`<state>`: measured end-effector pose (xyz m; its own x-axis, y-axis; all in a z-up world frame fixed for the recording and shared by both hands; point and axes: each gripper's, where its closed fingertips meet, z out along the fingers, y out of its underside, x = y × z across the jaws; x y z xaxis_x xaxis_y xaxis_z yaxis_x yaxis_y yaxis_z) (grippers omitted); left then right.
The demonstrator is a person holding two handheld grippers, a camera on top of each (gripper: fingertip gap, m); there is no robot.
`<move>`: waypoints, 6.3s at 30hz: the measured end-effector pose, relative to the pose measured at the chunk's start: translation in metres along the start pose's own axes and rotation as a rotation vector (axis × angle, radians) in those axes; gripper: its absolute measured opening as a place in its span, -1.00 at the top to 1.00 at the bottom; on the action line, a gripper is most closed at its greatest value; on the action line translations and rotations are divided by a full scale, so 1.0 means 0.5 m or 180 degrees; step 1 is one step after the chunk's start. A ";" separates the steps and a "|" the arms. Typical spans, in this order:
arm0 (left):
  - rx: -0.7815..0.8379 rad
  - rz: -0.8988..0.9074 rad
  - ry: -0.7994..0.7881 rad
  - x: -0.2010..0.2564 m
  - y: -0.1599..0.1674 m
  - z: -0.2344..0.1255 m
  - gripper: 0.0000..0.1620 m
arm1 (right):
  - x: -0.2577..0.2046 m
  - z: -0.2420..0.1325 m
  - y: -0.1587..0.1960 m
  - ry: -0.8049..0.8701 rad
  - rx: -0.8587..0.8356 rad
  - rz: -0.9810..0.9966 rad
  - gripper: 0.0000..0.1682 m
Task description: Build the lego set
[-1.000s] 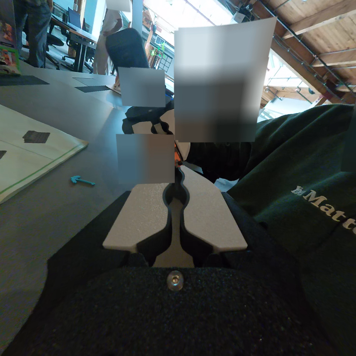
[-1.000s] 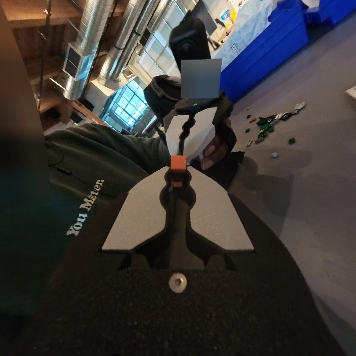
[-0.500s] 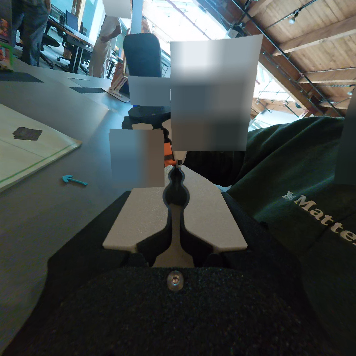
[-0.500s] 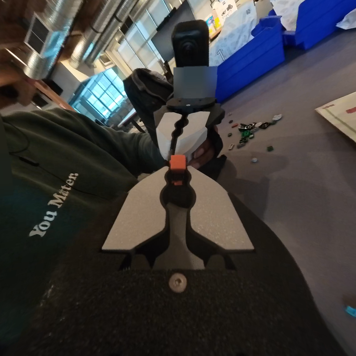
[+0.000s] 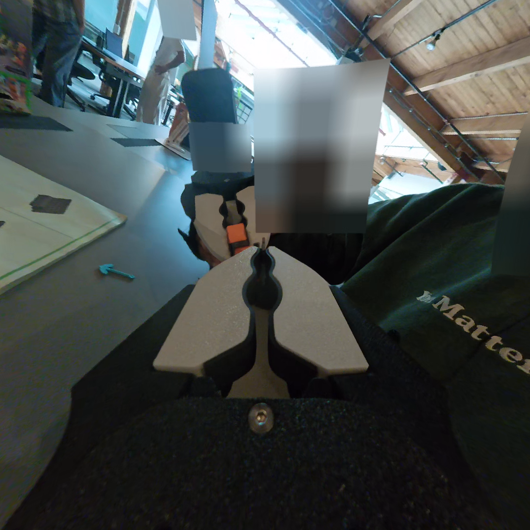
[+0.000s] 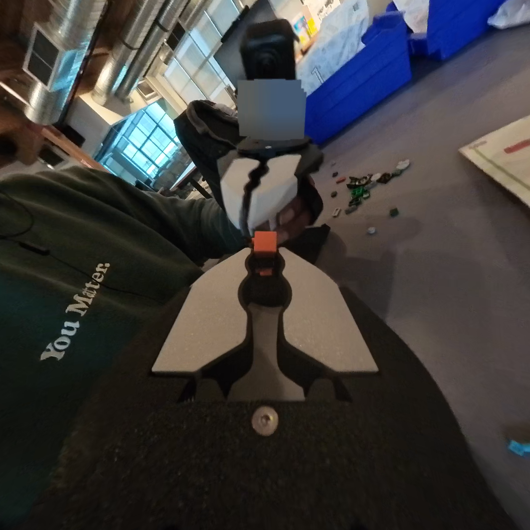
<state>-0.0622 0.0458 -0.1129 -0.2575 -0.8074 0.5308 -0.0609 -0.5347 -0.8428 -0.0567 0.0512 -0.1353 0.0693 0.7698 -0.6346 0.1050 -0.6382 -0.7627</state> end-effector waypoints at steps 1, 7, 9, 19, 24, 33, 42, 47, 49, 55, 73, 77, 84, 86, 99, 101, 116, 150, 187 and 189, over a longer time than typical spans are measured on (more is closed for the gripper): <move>0.0019 -0.0015 0.0002 0.001 -0.003 -0.002 0.98 | 0.006 0.000 0.005 0.0031 -0.0049 0.0060 0.86; -0.0018 -0.0128 0.0017 0.000 -0.004 0.008 0.98 | 0.024 0.016 0.027 0.0088 -0.0246 0.0398 0.86; -0.0058 -0.0203 -0.0016 -0.008 0.002 0.014 0.98 | 0.027 0.023 0.033 0.0106 -0.0312 0.0456 0.86; -0.0258 -0.0129 -0.0215 -0.028 0.024 0.017 0.98 | 0.024 0.028 0.045 0.0041 -0.0431 0.0579 0.86; -0.0419 0.0007 -0.0251 -0.027 0.030 0.018 0.98 | 0.024 0.027 0.052 0.0039 -0.0518 0.0627 0.86; -0.0619 -0.0093 -0.0387 -0.039 0.045 0.016 0.98 | 0.033 0.025 0.058 0.0063 -0.0524 0.0712 0.86; -0.0561 -0.0215 -0.0451 -0.048 0.042 0.013 0.97 | 0.033 0.025 0.053 0.0016 -0.0412 0.0700 0.85; -0.0510 -0.0158 -0.0456 -0.044 0.035 0.014 0.97 | 0.028 0.025 0.047 -0.0082 -0.0280 0.0711 0.85; -0.0465 -0.0137 -0.0464 -0.044 0.031 0.015 0.97 | 0.025 0.025 0.042 -0.0128 -0.0210 0.0719 0.83; -0.0357 -0.0015 -0.0504 -0.039 0.018 0.017 0.97 | 0.016 0.022 0.029 -0.0299 0.0020 0.0788 0.77; -0.0222 -0.0013 -0.0776 -0.046 0.000 0.026 0.98 | 0.022 0.018 0.000 -0.0120 0.0468 0.0644 0.71; -0.0167 -0.0007 -0.0820 -0.047 -0.011 0.024 0.99 | 0.024 0.016 -0.011 -0.0061 0.0618 0.0611 0.72; -0.0054 0.0034 -0.0908 -0.050 -0.029 0.024 0.98 | 0.023 0.013 -0.028 -0.0004 0.0879 0.0588 0.74; -0.0051 0.0046 -0.0889 -0.047 -0.032 0.024 0.98 | 0.019 0.014 -0.032 -0.0012 0.0901 0.0586 0.74; 0.0023 0.0120 -0.0778 -0.033 -0.042 0.026 0.97 | 0.004 0.019 -0.038 -0.0112 0.0940 0.0556 0.87; 0.0084 0.0093 -0.0727 -0.026 -0.047 0.026 0.97 | -0.001 0.019 -0.041 -0.0006 0.0911 0.0372 0.85; 0.0262 0.0140 -0.0679 -0.018 -0.062 0.022 0.97 | -0.022 0.018 -0.058 -0.0336 0.1079 0.0587 0.66; 0.0440 0.0224 -0.0739 -0.014 -0.075 0.032 0.98 | -0.018 0.010 -0.082 0.0126 0.1559 0.0364 0.74; 0.0531 0.0031 -0.0442 0.011 -0.099 0.036 0.98 | -0.048 0.005 -0.094 -0.0175 0.1510 0.0291 0.73; 0.0527 0.0041 -0.0449 0.011 -0.098 0.037 0.97 | -0.048 0.005 -0.094 -0.0153 0.1515 0.0283 0.72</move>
<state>-0.0426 0.0631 -0.0670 -0.1191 -0.8352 0.5369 0.1038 -0.5483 -0.8298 -0.0659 0.0625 -0.0845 0.0105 0.7176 -0.6964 -0.3655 -0.6455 -0.6707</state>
